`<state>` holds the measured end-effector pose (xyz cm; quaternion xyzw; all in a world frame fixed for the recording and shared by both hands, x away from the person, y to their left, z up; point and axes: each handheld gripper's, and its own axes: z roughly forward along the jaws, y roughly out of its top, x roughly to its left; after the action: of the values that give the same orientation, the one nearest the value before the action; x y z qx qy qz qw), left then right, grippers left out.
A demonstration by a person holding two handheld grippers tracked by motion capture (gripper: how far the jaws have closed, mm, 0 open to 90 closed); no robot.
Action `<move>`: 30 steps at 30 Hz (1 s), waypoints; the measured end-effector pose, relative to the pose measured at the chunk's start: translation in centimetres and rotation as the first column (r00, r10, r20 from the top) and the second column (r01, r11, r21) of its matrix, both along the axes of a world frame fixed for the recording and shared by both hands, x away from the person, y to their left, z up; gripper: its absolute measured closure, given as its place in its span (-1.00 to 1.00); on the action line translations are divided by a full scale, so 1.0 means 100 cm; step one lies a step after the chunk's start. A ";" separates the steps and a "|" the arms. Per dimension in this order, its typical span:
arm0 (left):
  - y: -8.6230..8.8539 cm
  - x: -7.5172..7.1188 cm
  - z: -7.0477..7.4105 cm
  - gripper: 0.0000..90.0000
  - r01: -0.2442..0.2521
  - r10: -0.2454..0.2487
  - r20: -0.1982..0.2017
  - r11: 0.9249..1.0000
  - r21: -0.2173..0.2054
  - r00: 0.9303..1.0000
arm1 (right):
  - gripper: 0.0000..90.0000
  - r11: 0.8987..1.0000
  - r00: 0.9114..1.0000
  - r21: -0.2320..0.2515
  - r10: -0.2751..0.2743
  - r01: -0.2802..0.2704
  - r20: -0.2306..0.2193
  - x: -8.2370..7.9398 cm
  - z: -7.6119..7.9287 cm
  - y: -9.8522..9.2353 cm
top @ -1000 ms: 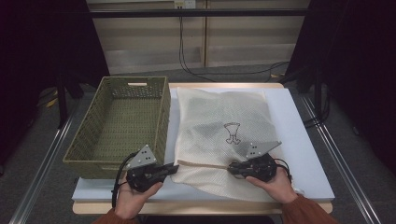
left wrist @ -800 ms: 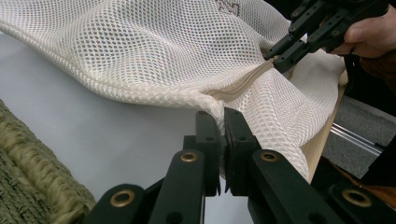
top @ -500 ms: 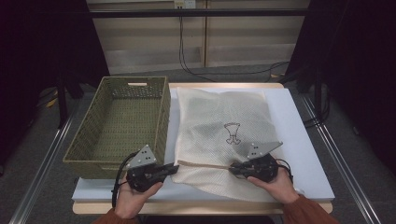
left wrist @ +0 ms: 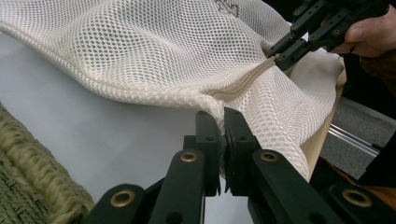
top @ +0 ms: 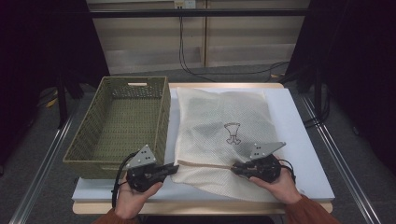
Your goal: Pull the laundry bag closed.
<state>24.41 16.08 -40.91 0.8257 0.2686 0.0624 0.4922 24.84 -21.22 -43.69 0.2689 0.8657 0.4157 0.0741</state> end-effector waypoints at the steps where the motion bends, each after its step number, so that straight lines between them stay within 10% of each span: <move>1: 0.000 0.000 0.000 0.92 -0.005 0.005 0.000 1.000 0.004 1.000 | 0.84 1.000 1.000 0.004 0.003 -0.003 -0.006 0.000 0.000 -0.001; 30: 0.004 0.000 -0.003 0.92 -0.010 0.011 -0.008 1.000 0.005 1.000 | 0.84 0.998 0.998 -0.004 -0.058 0.058 -0.004 -0.010 -0.005 -0.024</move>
<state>24.43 16.49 -41.18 0.8257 0.2747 0.0624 0.4887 23.88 -23.62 -44.21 0.2943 0.8585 0.4112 0.0849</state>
